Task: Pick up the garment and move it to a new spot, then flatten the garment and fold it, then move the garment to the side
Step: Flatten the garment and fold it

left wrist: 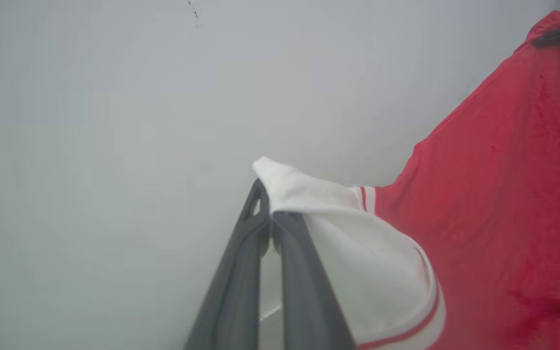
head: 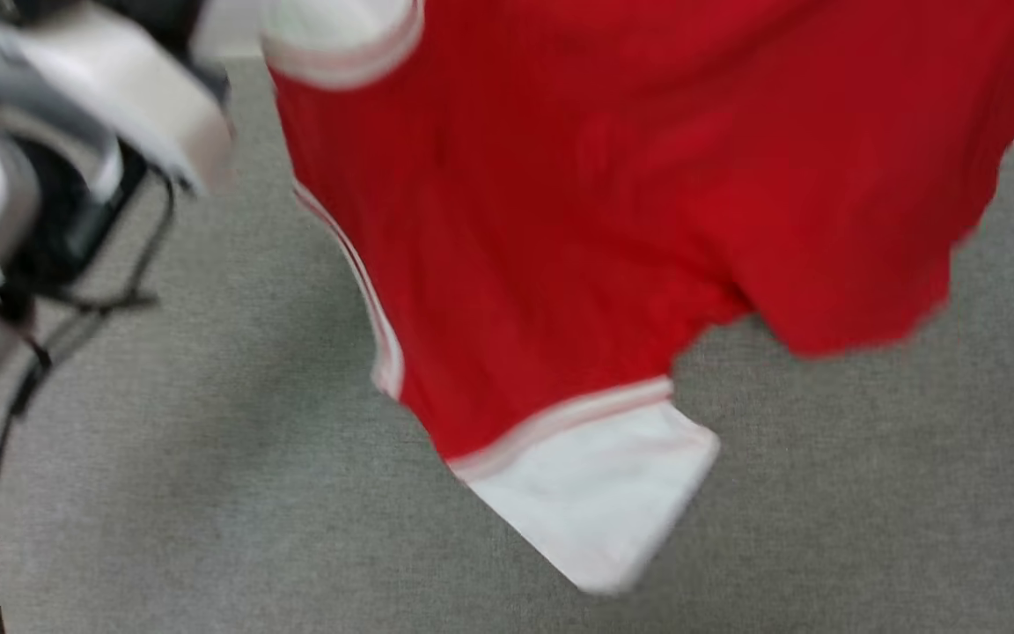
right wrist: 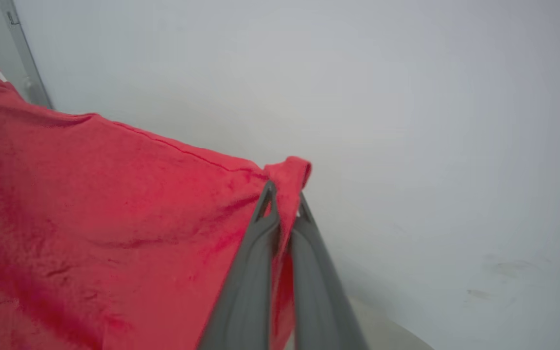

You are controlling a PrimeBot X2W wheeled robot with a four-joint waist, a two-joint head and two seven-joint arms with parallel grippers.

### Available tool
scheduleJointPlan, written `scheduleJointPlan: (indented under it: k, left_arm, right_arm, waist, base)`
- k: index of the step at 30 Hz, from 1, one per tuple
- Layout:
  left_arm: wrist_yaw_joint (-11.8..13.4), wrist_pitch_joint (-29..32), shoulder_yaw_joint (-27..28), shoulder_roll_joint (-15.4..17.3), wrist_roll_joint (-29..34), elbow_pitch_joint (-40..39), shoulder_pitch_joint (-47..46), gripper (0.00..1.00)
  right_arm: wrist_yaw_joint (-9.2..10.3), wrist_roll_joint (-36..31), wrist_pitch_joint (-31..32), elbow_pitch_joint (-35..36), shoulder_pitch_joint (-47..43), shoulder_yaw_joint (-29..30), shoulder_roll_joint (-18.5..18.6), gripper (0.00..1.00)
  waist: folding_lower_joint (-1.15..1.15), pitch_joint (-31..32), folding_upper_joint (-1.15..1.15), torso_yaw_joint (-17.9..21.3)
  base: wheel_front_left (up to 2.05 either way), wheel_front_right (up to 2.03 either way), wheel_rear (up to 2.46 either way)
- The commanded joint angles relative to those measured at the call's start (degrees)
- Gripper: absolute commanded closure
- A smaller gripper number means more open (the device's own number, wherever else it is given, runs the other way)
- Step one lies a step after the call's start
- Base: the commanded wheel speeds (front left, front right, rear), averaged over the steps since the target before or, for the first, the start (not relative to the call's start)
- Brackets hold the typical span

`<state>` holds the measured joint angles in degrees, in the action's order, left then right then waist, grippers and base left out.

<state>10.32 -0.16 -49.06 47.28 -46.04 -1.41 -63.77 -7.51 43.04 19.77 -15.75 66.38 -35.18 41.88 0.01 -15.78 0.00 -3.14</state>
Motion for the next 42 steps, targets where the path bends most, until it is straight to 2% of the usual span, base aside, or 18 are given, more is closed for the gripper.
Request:
scheduleJointPlan:
  k: [1,4,5,11,17,22,25,31,38,42]
  left_arm:
    - [-1.6,1.8,0.8,-1.4,1.2,1.8,-6.0,1.0]
    - [-3.7,3.9,1.7,-2.9,3.0,4.9,-14.2,1.0]
    - [-3.7,3.9,1.7,-2.9,3.0,4.9,-14.2,1.0]
    - [-8.2,6.4,3.1,-6.5,6.1,13.5,-30.0,1.0]
    - [-12.5,6.0,3.6,-10.6,8.2,24.3,-42.8,1.0]
    - [-14.9,4.1,2.9,-13.1,9.1,31.7,-47.7,1.0]
    - [-15.7,2.5,2.3,-13.9,8.7,34.9,-47.3,1.0]
    - [-16.7,-1.3,0.2,-15.0,7.3,39.9,-41.0,1.0]
    - [-17.2,-6.9,-3.1,-16.0,5.2,41.3,-26.4,1.0]
    - [-15.9,-9.4,-5.1,-15.6,4.0,39.3,-15.0,1.0]
  right_arm:
    - [0.05,-3.0,0.4,-1.0,4.6,1.7,-1.9,1.0]
    - [0.05,-6.7,0.9,-3.1,10.7,4.1,-4.1,1.0]
    - [0.05,-6.7,0.9,-3.1,10.7,4.1,-4.1,1.0]
    - [0.05,-13.4,1.7,-8.0,23.4,5.8,-7.2,1.0]
    - [0.05,-18.2,0.2,-14.3,34.5,6.0,-9.9,1.0]
    - [0.04,-19.6,-2.2,-19.6,39.0,5.1,-11.9,1.0]
    - [0.04,-19.4,-4.1,-22.7,39.0,3.6,-12.7,1.0]
    - [0.05,-16.9,-8.5,-27.5,33.1,-1.0,-14.1,1.0]
    - [0.04,-11.3,-14.6,-31.4,20.7,-6.7,-16.3,1.0]
    - [0.04,-7.7,-17.6,-31.5,12.4,-10.7,-16.5,1.0]
  waist:
    - [-0.01,-3.7,0.0,0.8]
    - [-0.01,-6.6,0.0,0.9]
    - [-0.01,-6.6,0.0,0.9]
    - [-0.01,-11.3,0.0,0.9]
    - [-0.01,-14.2,0.0,0.8]
    - [-0.01,-15.8,0.0,0.5]
    - [-0.01,-16.4,0.0,0.3]
    - [-0.01,-16.3,0.0,0.3]
    - [-0.01,-13.2,0.0,0.8]
    - [-0.01,-10.4,0.0,1.3]
  base:
    - [0.0,0.0,0.0]
    - [0.0,0.0,0.0]
    - [0.0,0.0,0.0]
    - [0.0,0.0,0.0]
    - [0.0,0.0,0.0]
    - [0.0,0.0,0.0]
    - [0.0,0.0,0.0]
    - [0.0,0.0,0.0]
    - [0.0,0.0,0.0]
    - [0.0,0.0,0.0]
